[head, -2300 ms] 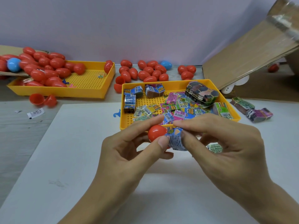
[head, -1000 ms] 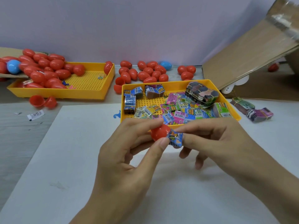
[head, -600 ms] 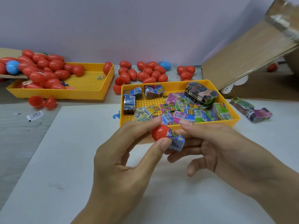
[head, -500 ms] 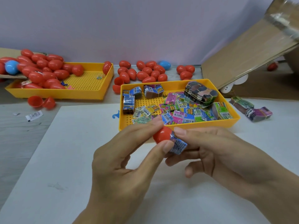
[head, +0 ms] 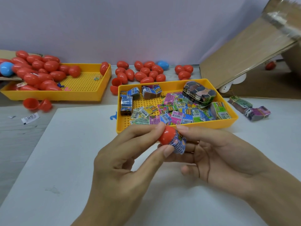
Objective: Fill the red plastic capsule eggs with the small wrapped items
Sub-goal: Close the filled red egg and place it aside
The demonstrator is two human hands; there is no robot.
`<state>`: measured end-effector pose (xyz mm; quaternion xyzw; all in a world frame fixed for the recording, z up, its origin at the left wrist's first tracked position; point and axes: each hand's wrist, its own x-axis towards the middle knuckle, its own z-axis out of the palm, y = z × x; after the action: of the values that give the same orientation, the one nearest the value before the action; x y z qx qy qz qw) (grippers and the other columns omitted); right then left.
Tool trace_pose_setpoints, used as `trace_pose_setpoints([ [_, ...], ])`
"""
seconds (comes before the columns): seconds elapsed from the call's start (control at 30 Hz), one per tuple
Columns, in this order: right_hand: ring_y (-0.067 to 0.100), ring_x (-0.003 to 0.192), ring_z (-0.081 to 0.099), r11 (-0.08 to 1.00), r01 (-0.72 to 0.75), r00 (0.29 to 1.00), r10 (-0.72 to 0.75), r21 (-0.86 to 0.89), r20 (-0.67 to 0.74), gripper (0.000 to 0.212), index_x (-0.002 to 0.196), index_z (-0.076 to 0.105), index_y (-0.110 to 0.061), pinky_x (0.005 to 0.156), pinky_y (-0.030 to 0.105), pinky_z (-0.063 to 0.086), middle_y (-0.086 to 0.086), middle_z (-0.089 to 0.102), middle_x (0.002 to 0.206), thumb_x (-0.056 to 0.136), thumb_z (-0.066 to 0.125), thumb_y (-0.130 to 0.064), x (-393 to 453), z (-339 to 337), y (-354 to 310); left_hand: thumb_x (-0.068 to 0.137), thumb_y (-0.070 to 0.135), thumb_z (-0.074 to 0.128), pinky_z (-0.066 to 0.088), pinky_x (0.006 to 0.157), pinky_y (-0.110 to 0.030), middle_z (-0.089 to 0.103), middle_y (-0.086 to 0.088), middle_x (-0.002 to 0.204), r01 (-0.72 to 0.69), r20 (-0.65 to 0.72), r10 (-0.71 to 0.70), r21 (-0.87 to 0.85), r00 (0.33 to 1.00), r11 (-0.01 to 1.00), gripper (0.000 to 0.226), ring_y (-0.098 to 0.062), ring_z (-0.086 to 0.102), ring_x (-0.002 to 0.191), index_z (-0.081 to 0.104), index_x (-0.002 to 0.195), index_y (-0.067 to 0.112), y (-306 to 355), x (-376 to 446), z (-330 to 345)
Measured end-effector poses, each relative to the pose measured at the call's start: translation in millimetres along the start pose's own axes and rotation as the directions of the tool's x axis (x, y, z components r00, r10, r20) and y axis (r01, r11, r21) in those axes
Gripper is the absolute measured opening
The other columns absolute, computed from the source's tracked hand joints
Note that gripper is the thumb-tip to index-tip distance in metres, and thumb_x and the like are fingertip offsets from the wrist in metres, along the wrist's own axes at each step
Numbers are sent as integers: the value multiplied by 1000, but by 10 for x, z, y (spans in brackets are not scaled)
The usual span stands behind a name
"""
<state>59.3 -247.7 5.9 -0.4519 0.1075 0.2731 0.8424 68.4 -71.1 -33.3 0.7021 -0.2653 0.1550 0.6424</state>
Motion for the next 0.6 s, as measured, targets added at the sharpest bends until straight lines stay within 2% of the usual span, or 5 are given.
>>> trace_pose_setpoints([
  [0.07, 26, 82, 74, 1000, -6, 1000, 6, 18, -6, 29, 98, 79, -11, 47, 26, 56, 14, 74, 95, 71, 78, -21, 2, -7, 3, 80, 24, 74, 57, 87, -25, 71, 6, 107, 65, -1, -66, -108, 998, 992, 39, -21, 71, 101, 71, 118, 28, -3, 5, 5],
  [0.27, 25, 85, 74, 1000, 16, 999, -17, -17, -30, 28, 96, 79, -14, 47, 26, 55, 12, 74, 97, 70, 80, -23, 14, 5, 16, 72, 14, 84, 56, 87, -21, 74, -3, 103, 212, 22, -214, -265, 977, 941, 37, -14, 73, 97, 76, 108, 13, 13, 42, 18],
  [0.33, 21, 86, 73, 992, 48, 998, -53, -117, -44, 24, 94, 80, -15, 48, 26, 55, 10, 75, 96, 72, 82, -25, 9, 20, 37, 70, 14, 86, 56, 84, -19, 76, -4, 101, 226, 0, -235, -275, 972, 934, 33, -14, 74, 94, 79, 102, 14, 14, 39, 24],
  [0.4, 19, 85, 73, 979, 82, 993, -96, -185, -68, 31, 95, 80, -14, 49, 26, 55, 10, 75, 94, 72, 75, -35, 6, 37, 61, 68, 16, 82, 57, 82, -19, 77, -4, 99, 243, -28, -261, -281, 965, 928, 31, -14, 74, 93, 80, 99, 18, 23, 26, 36],
  [0.6, 19, 82, 74, 958, 145, 973, -183, -246, -142, 42, 93, 80, -11, 47, 23, 53, 9, 76, 89, 64, 75, -42, 21, 62, 108, 75, 16, 72, 55, 80, -14, 77, 7, 100, 189, -43, -197, -153, 979, 970, 22, -5, 73, 95, 77, 96, 17, 32, 8, 65],
])
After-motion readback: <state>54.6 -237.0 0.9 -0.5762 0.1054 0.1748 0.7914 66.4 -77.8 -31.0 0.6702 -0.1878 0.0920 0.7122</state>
